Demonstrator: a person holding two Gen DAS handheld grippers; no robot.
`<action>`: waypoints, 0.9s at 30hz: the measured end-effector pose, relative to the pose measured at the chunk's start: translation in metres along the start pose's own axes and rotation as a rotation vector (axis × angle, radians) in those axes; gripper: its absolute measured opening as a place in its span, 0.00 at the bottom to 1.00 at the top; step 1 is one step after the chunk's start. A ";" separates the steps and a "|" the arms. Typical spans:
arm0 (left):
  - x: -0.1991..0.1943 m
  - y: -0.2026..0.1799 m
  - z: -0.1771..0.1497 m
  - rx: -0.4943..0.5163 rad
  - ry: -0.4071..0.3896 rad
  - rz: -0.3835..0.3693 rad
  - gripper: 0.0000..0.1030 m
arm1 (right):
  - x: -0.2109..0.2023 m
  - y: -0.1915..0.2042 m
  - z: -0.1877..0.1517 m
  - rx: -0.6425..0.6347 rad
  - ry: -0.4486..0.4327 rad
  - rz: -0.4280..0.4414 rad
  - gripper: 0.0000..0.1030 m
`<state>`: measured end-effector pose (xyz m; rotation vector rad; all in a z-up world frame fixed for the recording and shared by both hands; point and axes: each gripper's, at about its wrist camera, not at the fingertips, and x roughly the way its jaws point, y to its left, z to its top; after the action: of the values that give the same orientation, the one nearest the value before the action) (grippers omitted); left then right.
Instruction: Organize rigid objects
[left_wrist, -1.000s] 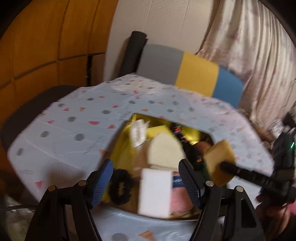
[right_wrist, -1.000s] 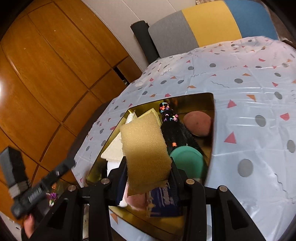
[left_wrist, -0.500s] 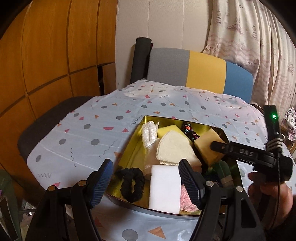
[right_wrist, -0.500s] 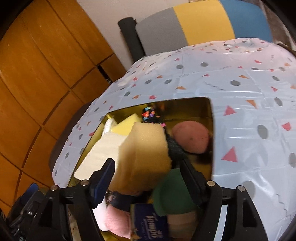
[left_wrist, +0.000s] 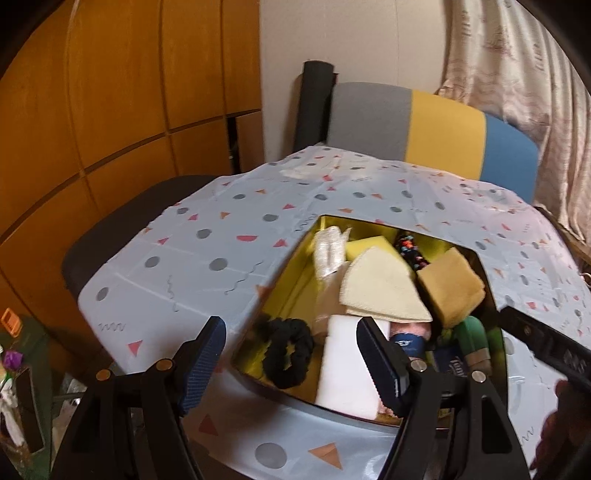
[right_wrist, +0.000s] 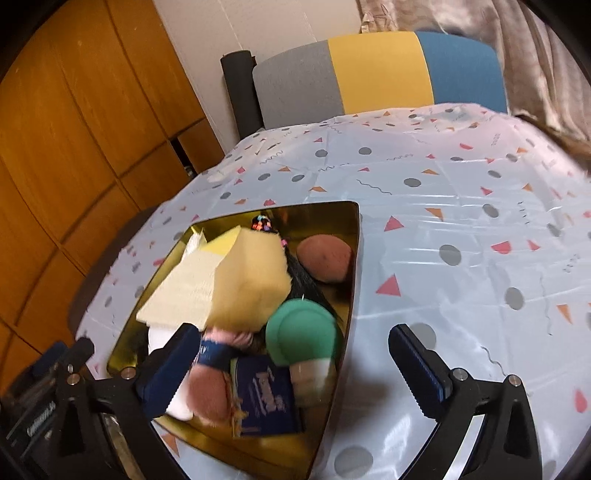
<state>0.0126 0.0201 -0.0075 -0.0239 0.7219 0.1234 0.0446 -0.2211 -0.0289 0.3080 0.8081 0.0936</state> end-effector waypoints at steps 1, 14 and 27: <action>0.000 0.001 -0.001 -0.002 0.006 0.015 0.72 | -0.002 0.003 -0.002 -0.009 0.006 -0.006 1.00; -0.004 0.009 -0.001 -0.007 0.055 0.094 0.72 | -0.009 0.051 -0.020 -0.105 0.128 -0.189 1.00; -0.011 0.010 0.011 0.007 0.099 0.099 0.72 | -0.031 0.073 -0.017 -0.096 0.110 -0.261 1.00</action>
<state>0.0107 0.0300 0.0081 0.0124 0.8227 0.2158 0.0138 -0.1534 0.0041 0.1058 0.9433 -0.0967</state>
